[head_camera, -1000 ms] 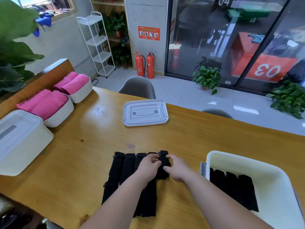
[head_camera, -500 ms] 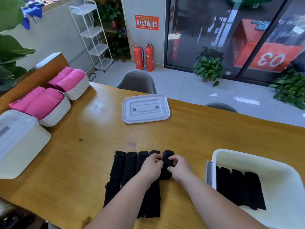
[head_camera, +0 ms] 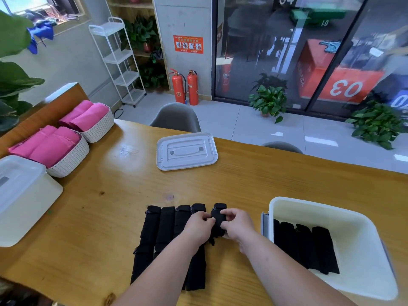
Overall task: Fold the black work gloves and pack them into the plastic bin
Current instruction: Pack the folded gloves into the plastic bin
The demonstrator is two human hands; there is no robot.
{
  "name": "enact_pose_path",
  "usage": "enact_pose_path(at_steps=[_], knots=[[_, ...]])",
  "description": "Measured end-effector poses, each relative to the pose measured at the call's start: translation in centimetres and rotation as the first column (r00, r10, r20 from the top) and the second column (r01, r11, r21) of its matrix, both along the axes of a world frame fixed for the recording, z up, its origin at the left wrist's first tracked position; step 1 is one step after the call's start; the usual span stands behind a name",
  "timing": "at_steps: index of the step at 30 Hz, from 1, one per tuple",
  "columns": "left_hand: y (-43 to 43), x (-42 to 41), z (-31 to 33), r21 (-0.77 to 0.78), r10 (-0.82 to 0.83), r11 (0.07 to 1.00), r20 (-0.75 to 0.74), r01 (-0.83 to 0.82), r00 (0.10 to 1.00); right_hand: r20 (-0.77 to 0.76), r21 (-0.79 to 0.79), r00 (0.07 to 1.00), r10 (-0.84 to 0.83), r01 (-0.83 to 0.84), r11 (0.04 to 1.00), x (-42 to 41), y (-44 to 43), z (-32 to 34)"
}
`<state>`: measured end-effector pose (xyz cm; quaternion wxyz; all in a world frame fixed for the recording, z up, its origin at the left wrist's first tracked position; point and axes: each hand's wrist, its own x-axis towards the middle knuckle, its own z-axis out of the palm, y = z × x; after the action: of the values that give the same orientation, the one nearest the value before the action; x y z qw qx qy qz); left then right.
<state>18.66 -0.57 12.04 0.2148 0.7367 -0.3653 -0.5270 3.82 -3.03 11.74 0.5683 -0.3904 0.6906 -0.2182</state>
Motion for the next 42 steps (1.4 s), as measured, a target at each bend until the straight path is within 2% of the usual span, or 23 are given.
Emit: enact_pose_path(at_steps=[3,8,13,18,22,30,35,42], knots=[[0.2,-0.2,0.6,-0.009,0.088,0.996,-0.088,-0.089,0.992,0.036,-0.033,0.999,0.027,-0.025,0.999,0.0,0.2,1.4],[0.4,-0.1,3.6,-0.084,0.215,0.966,-0.261,-0.244,0.941,0.052,-0.175,0.993,0.105,-0.095,0.98,-0.4,0.7,5.1],[0.7,-1.7,7.4,-0.182,0.164,0.945,-0.457,-0.272,0.874,-0.005,-0.33,0.995,0.1,-0.096,0.939,-3.0,1.3,8.6],[0.7,-5.2,9.8,-0.239,0.074,0.943,-0.532,-0.233,0.843,0.257,-0.347,0.966,0.03,0.063,0.936,-7.2,2.0,11.1],[0.8,-8.8,10.9,-0.295,-0.012,0.941,-0.519,-0.166,0.855,0.375,-0.375,0.927,0.01,0.141,0.916,-11.1,2.9,12.2],[1.0,-14.9,10.8,-0.325,-0.151,0.946,-0.464,-0.009,0.873,0.366,-0.371,0.931,-0.012,0.157,0.915,-18.2,4.5,12.7],[0.7,-16.1,9.5,-0.284,-0.096,0.958,-0.428,-0.032,0.899,0.378,-0.3,0.926,0.004,0.118,0.947,-22.5,5.2,12.0],[0.5,-15.5,7.8,-0.314,-0.05,0.948,-0.276,-0.041,0.96,0.223,-0.211,0.974,0.048,0.001,0.977,-25.6,5.4,8.4]])
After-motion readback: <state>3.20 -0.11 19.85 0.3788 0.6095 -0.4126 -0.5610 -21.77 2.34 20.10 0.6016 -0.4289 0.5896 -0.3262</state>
